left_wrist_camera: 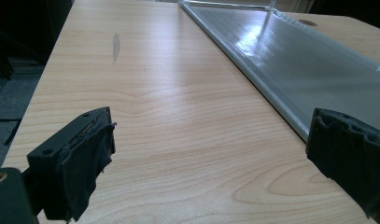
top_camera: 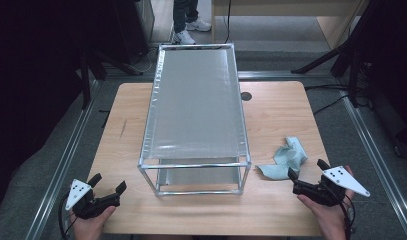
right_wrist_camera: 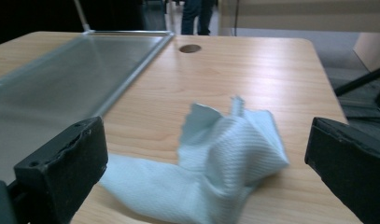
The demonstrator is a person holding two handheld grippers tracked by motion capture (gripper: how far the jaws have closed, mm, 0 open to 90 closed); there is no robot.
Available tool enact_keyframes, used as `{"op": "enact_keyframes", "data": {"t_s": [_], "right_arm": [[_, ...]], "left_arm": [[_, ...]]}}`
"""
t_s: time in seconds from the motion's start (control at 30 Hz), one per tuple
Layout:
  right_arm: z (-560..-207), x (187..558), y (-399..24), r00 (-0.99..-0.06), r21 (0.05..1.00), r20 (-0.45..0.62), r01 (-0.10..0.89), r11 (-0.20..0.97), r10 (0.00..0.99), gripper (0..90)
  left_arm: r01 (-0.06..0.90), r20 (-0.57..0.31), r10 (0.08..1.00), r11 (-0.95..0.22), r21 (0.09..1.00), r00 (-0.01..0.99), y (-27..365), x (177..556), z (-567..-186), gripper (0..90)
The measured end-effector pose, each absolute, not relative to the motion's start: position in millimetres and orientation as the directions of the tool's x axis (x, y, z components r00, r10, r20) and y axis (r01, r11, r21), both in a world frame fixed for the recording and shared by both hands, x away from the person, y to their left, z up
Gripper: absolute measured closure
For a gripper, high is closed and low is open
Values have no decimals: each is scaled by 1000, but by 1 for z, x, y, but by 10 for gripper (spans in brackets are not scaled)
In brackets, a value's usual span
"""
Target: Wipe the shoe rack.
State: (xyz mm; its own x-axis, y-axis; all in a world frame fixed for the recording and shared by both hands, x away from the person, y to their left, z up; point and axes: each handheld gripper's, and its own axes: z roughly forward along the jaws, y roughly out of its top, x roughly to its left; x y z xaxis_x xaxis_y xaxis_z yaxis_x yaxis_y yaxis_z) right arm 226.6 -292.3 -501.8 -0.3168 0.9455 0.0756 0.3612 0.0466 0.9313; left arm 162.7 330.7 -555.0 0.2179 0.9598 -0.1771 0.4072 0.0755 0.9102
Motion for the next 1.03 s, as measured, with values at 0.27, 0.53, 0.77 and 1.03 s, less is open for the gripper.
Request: {"op": "enact_keyframes", "data": {"t_s": [0.27, 0.53, 0.77, 1.03], "right_arm": [[-516, 234, -314, -246, 915, 83, 403, 24, 966, 0], [-530, 238, -323, -205, 899, 88, 438, 11, 975, 0], [-534, 239, -326, -193, 894, 88, 447, 8, 977, 0], [-533, 238, -325, -194, 897, 91, 443, 5, 977, 0]], "left_arm": [[402, -160, 964, 62, 913, 214, 332, 163, -555, 10], [414, -158, 963, 55, 909, 220, 333, 163, -556, 0], [416, -158, 963, 56, 908, 217, 332, 163, -557, 0], [420, -158, 963, 53, 906, 218, 332, 164, -557, 0]]}}
